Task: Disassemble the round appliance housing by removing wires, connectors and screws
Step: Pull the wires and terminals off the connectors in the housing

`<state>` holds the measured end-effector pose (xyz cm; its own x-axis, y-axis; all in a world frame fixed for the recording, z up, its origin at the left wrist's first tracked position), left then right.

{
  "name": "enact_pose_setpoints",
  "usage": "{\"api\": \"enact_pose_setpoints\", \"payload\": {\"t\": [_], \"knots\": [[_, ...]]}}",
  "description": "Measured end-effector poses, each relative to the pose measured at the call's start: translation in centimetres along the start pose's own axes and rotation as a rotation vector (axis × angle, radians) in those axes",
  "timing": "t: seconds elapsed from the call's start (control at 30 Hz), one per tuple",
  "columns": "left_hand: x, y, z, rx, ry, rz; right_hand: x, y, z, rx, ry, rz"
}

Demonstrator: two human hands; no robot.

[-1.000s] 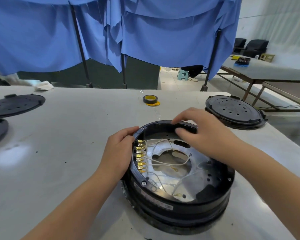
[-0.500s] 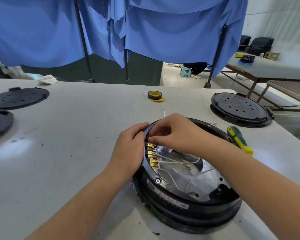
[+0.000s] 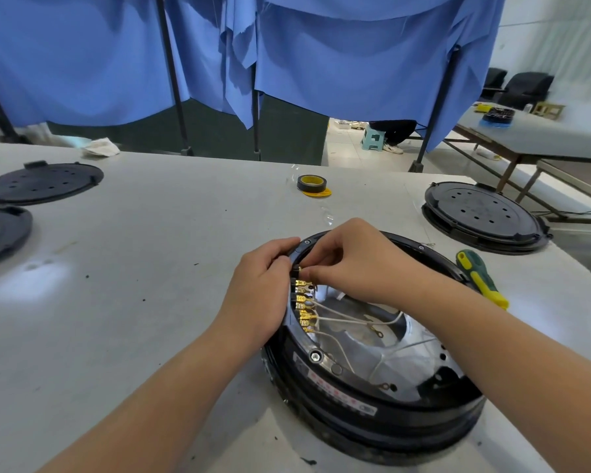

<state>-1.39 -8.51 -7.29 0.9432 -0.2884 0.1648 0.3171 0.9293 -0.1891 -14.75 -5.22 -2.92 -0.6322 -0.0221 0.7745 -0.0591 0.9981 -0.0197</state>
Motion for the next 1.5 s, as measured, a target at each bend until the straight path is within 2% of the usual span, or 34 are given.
{"api": "enact_pose_setpoints", "payload": {"t": [0.47,1.5], "knots": [[-0.02,-0.05,0.06,0.008,0.002,-0.015,-0.21,-0.03,-0.2,0.035,0.092,0.013],[-0.04,-0.06,0.12,0.036,0.019,-0.004,-0.09,-0.06,-0.36,0.025,0.019,-0.013]]}}
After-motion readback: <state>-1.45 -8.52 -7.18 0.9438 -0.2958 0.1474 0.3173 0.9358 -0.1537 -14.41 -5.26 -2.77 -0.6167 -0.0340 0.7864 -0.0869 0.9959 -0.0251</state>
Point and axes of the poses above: each hand's wrist, its own y-axis away from the middle knuckle, its own x-axis out of the back of the hand, z = x × y, the point moved 3 cm from there along -y, towards the middle knuckle, and after that the axes turned 4 degrees about -z, right-handed, at the moved point
